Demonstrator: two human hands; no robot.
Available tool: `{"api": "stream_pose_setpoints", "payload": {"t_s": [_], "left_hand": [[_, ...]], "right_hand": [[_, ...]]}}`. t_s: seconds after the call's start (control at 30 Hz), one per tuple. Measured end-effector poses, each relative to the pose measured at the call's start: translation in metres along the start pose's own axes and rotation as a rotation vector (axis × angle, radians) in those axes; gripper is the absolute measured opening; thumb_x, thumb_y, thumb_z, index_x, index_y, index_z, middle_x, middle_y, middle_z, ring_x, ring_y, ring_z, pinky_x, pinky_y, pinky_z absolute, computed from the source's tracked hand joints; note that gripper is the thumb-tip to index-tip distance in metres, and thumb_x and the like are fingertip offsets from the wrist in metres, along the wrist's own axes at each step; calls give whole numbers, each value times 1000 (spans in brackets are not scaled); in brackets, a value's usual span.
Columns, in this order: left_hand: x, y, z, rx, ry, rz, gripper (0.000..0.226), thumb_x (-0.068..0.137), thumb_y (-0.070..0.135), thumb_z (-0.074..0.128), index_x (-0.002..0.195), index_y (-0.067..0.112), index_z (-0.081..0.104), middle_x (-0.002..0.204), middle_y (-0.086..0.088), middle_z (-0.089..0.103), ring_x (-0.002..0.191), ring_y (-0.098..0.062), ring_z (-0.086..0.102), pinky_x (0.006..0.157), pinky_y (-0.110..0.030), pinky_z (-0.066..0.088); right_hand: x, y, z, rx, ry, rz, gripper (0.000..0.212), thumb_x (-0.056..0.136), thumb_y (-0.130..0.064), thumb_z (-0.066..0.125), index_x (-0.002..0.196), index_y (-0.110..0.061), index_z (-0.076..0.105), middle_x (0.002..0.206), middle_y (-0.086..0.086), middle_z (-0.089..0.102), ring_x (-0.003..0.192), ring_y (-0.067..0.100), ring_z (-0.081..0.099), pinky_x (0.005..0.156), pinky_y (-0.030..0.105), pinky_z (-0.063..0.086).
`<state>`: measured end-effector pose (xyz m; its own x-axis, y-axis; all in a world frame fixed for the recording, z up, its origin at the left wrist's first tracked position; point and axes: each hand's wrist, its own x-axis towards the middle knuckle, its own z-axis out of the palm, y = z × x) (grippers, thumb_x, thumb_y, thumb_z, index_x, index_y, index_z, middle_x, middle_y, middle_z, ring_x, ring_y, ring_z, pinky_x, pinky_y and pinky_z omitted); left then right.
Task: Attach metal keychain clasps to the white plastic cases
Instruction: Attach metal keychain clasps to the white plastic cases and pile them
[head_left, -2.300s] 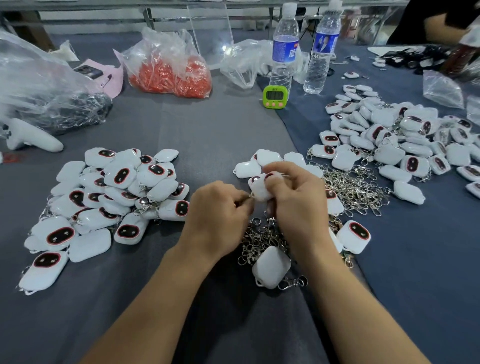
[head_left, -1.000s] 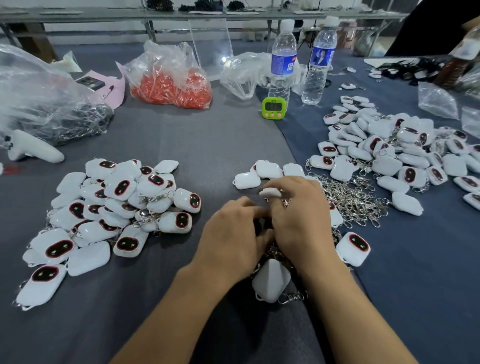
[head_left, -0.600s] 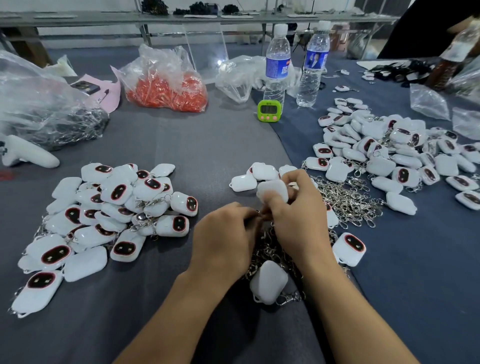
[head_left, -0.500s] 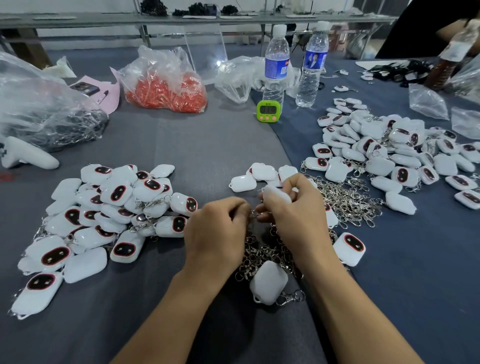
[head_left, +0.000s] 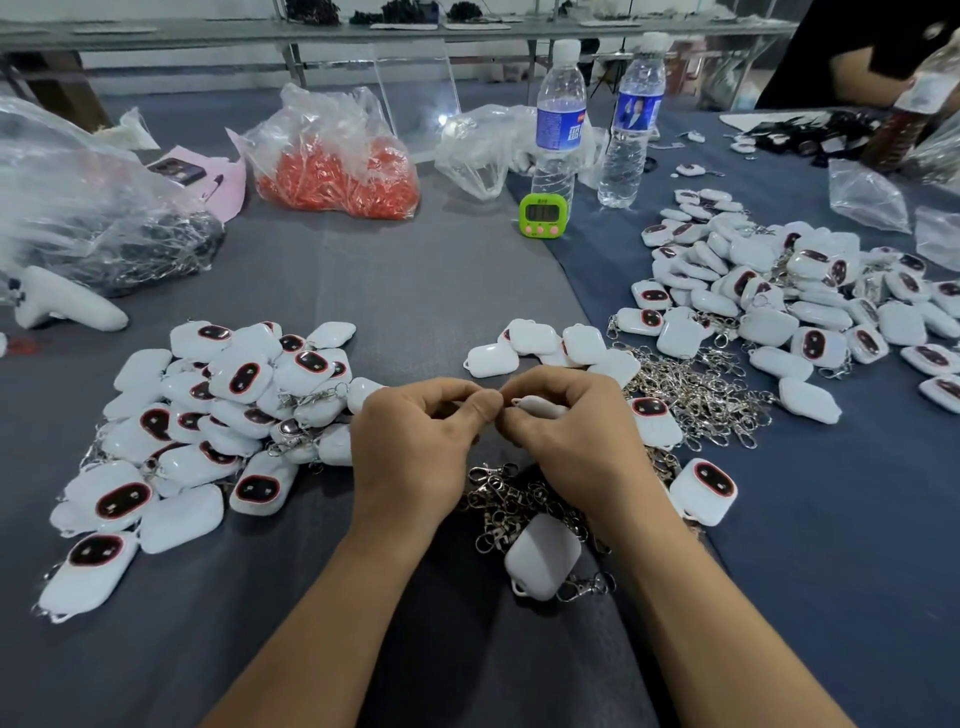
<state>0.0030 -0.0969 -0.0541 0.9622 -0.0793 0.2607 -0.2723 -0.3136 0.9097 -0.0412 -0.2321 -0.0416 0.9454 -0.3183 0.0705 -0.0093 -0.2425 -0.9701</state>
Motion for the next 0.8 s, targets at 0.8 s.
{"api": "stream_pose_setpoints", "payload": {"t_s": [0.8], "left_hand": [[-5,6,-3,171,64,201,12,75,23,83,79,33,80,68,12,70,67,-7,66,67,-36,56]], "right_hand": [[1,2,6,-28,189,-66,20,77,-9,75,71,-27,77,64,-9,71,61,3,62,59,21,50]]}}
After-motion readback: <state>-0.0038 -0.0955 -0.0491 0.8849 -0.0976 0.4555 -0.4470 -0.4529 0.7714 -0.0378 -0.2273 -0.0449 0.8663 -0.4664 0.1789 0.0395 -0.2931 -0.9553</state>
